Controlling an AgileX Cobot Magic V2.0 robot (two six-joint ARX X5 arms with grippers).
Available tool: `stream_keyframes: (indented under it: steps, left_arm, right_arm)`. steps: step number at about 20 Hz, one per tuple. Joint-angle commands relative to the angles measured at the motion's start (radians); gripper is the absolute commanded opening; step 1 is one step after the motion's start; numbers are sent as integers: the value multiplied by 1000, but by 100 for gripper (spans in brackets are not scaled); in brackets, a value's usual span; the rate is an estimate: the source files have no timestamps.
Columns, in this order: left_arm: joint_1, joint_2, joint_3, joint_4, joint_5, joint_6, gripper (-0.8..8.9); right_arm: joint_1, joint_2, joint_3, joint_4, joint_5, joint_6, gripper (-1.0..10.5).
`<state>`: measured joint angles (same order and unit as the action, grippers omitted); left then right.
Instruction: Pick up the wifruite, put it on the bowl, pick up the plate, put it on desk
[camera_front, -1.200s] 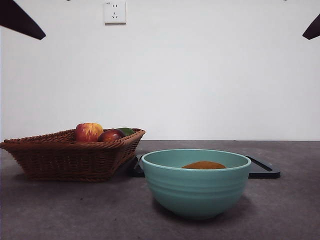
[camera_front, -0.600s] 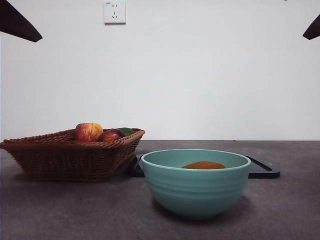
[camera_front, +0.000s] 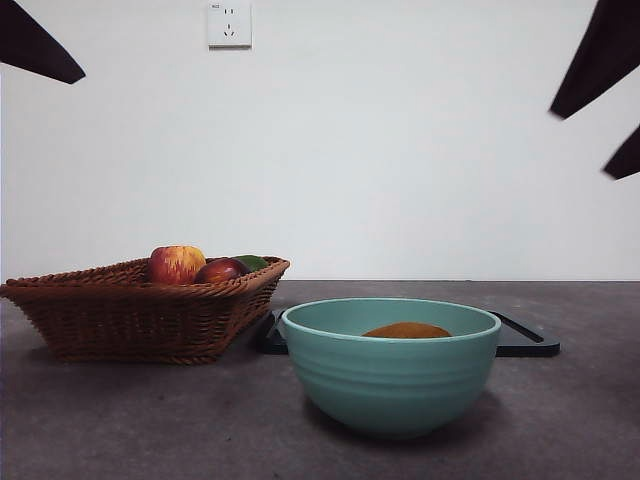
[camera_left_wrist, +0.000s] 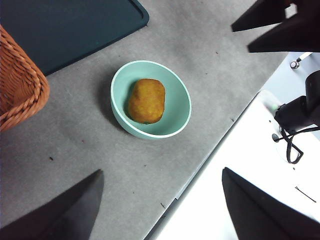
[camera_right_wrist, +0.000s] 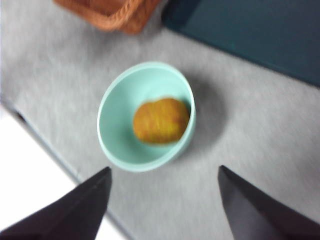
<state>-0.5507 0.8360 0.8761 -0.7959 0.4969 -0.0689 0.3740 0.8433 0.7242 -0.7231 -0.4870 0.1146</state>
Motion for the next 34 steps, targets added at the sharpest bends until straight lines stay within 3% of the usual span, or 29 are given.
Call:
stream_keyframes:
  steps: [1, 13, 16, 22, 26, 34]
  left_arm:
    - [-6, 5, 5, 10, 5, 9, 375]
    - [-6, 5, 5, 9, 5, 9, 375]
    - [-6, 5, 5, 9, 5, 9, 375]
    - [-6, 5, 5, 9, 5, 9, 375]
    - [-6, 5, 5, 9, 5, 9, 375]
    - [-6, 5, 5, 10, 5, 16, 375]
  right_arm:
    - [36, 27, -42, 87, 49, 96, 313]
    - [220, 340, -75, 365, 271, 156, 259]
    - [233, 389, -75, 410, 310, 159, 176]
    - [233, 467, -75, 462, 309, 166, 154]
    - [233, 475, -75, 497, 304, 166, 16]
    - [233, 475, -67, 514, 275, 165, 12]
